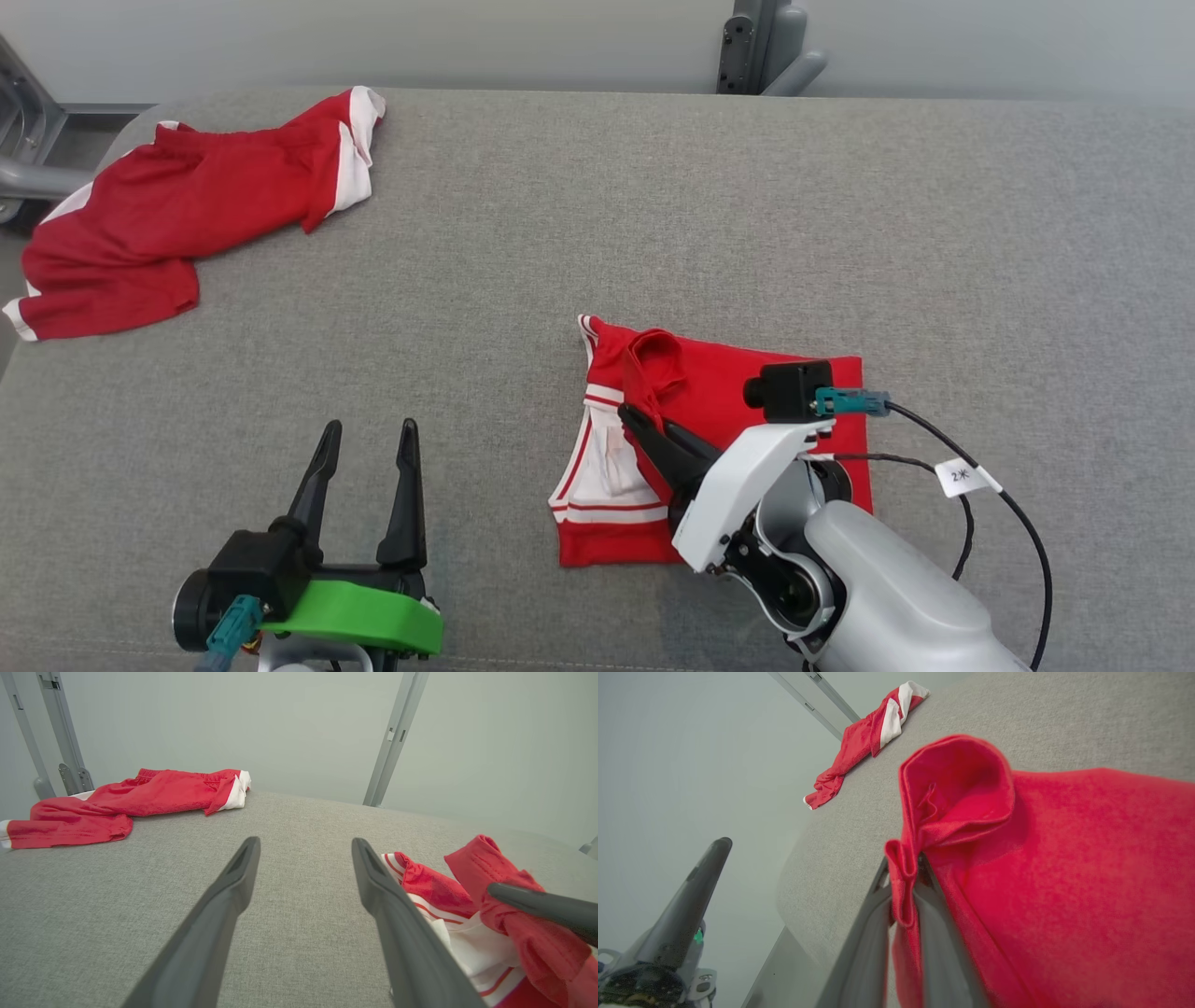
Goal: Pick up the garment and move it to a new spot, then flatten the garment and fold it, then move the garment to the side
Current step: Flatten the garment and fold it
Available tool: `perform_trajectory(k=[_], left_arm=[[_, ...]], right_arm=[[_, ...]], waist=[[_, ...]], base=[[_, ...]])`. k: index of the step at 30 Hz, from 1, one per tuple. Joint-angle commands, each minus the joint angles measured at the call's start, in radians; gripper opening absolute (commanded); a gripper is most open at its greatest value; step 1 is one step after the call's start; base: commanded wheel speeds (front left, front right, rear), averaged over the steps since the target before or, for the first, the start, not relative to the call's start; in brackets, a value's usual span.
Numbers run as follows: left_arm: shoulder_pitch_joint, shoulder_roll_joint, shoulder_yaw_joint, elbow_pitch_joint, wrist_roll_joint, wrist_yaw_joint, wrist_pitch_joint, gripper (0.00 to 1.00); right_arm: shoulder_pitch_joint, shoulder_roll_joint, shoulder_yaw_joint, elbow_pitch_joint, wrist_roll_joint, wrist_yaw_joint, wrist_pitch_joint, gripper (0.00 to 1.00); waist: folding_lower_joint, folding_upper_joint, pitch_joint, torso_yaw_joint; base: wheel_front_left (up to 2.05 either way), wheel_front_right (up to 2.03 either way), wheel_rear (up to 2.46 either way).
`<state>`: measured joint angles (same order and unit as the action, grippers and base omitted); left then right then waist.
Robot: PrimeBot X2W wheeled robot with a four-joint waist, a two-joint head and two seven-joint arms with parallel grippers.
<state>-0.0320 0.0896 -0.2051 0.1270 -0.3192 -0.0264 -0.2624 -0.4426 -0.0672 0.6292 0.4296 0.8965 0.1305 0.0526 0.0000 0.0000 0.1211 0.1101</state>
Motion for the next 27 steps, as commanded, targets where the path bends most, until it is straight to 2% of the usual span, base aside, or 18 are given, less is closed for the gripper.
perform_trajectory(k=[1, 2, 3, 4, 5, 6, 7, 17, 23, 27], left_arm=[[-0.015, -0.001, 0.002, 0.002, 0.004, -0.004, -0.003, 1.0], [-0.017, -0.002, 0.003, 0.003, 0.004, -0.005, -0.003, 1.0], [-0.018, -0.003, 0.004, 0.003, 0.005, -0.006, -0.003, 1.0], [-0.02, -0.004, 0.004, 0.004, 0.006, -0.006, -0.003, 1.0], [-0.02, -0.005, 0.004, 0.005, 0.007, -0.006, -0.003, 1.0], [-0.02, -0.006, 0.003, 0.005, 0.007, -0.005, -0.003, 1.0], [-0.021, -0.008, 0.003, 0.006, 0.007, -0.005, -0.003, 1.0], [-0.02, -0.017, 0.002, 0.009, 0.013, -0.009, -0.003, 1.0], [-0.015, -0.021, -0.002, 0.013, 0.016, -0.018, -0.003, 1.0], [-0.011, -0.024, -0.009, 0.013, 0.024, -0.023, -0.003, 1.0]], right_arm=[[-0.022, 0.006, 0.006, 0.028, 0.003, 0.0, -0.021, 0.0], [-0.031, 0.008, 0.013, 0.049, 0.006, 0.0, -0.029, 0.0], [-0.039, 0.01, 0.019, 0.07, 0.008, 0.0, -0.038, 0.12], [-0.048, 0.011, 0.024, 0.09, 0.011, 0.0, -0.047, 0.29], [-0.056, 0.012, 0.032, 0.107, 0.014, 0.0, -0.054, 0.52], [-0.063, 0.014, 0.041, 0.122, 0.018, 0.0, -0.062, 0.84], [-0.07, 0.015, 0.051, 0.135, 0.023, 0.0, -0.07, 1.0], [-0.126, 0.015, 0.149, 0.163, 0.083, 0.0, -0.15, 1.0], [-0.16, -0.012, 0.124, 0.201, -0.023, 0.0, -0.263, 1.0], [-0.159, -0.032, 0.049, 0.215, -0.138, 0.0, -0.31, 1.0]], waist=[[0.0, 0.0, 0.005, 0.008], [0.0, 0.0, 0.006, 0.009], [0.0, 0.0, 0.007, 0.011], [0.0, 0.0, 0.007, 0.012], [0.0, 0.0, 0.008, 0.013], [0.0, 0.0, 0.008, 0.014], [0.0, 0.0, 0.008, 0.015], [0.0, 0.0, 0.007, 0.007], [0.0, 0.0, 0.0, -0.014], [0.0, 0.0, -0.006, -0.033]], base=[[0.0, 0.0, 0.0], [0.0, 0.0, 0.0], [0.0, 0.0, 0.0], [0.0, 0.0, 0.0], [0.0, 0.0, 0.0], [0.0, 0.0, 0.0], [0.0, 0.0, 0.0], [0.0, 0.0, 0.0], [0.0, 0.0, 0.0], [0.0, 0.0, 0.0]])
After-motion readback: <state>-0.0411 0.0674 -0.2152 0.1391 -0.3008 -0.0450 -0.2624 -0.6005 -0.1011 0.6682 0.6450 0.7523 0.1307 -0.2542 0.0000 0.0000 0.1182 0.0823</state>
